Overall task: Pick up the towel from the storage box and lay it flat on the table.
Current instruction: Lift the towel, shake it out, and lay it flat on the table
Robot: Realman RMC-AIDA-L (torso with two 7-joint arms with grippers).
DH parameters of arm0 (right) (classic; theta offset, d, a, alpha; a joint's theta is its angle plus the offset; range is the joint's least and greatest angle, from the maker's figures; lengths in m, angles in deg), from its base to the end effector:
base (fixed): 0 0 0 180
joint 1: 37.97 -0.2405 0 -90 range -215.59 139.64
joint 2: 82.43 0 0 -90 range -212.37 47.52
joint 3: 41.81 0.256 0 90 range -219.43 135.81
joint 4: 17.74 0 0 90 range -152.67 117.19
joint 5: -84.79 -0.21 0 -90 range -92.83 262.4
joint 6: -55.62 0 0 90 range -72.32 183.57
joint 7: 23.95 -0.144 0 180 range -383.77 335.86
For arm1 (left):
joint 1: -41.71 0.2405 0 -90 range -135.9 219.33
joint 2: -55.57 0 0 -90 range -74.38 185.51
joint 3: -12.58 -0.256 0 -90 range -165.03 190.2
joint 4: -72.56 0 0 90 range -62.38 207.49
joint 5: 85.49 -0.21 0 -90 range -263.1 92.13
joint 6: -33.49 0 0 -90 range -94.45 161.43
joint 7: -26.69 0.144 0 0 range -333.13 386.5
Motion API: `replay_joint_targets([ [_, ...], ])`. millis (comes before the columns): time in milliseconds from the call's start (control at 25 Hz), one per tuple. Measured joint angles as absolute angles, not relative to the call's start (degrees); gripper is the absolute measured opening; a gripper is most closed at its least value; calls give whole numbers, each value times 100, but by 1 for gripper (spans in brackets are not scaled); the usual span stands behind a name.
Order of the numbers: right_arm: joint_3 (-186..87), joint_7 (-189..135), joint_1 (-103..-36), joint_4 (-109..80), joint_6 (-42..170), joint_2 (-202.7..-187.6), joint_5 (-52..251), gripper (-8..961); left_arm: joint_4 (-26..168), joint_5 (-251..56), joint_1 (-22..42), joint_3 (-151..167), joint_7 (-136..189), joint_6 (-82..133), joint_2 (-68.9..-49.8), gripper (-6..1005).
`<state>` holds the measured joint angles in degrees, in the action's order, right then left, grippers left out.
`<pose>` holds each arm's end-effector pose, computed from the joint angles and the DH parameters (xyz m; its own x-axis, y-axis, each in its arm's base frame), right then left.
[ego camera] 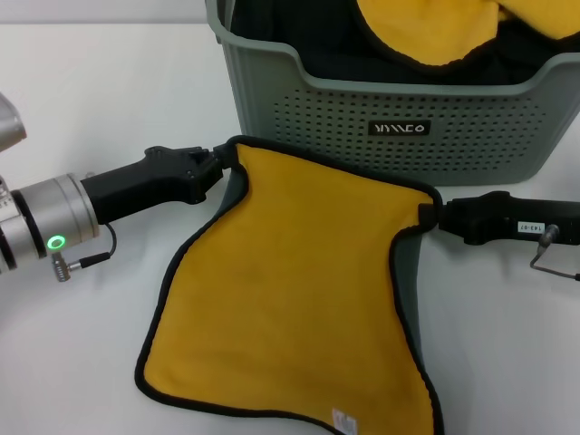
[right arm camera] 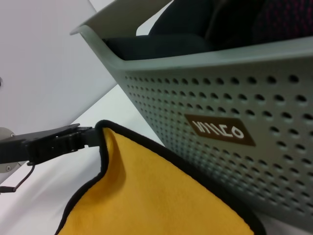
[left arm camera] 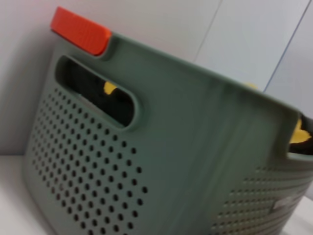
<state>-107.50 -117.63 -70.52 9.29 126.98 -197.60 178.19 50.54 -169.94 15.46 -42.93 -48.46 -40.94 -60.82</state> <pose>0.2600 0.3505 -0.0386 0.6397 -0.6010 -0.4791 -0.7014 -0.7114 -0.0439 -0.2922 0.3284 -0.0218 0.5730 0.4419 0.6902 0.7100 -0.6882 -0.1489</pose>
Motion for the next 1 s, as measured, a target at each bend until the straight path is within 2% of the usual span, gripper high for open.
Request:
replay_joint_targets([
  [360, -10777, -12021, -7085, 1053, 12812, -19606, 18047, 70, 5060, -16995, 1488, -4289, -4846, -3829, -6114, 33],
  [480, -10779, -12253, -7085, 1228, 12915, -19568, 18367, 8, 5060, -16988, 1522, -4263, -4851, -3766, -6116, 34],
  [1000, -10737, -13179, -7136, 2408, 12935, -19563, 19740, 47, 5067, -16989, 1553, -4243, -4831, -3743, -6167, 39],
])
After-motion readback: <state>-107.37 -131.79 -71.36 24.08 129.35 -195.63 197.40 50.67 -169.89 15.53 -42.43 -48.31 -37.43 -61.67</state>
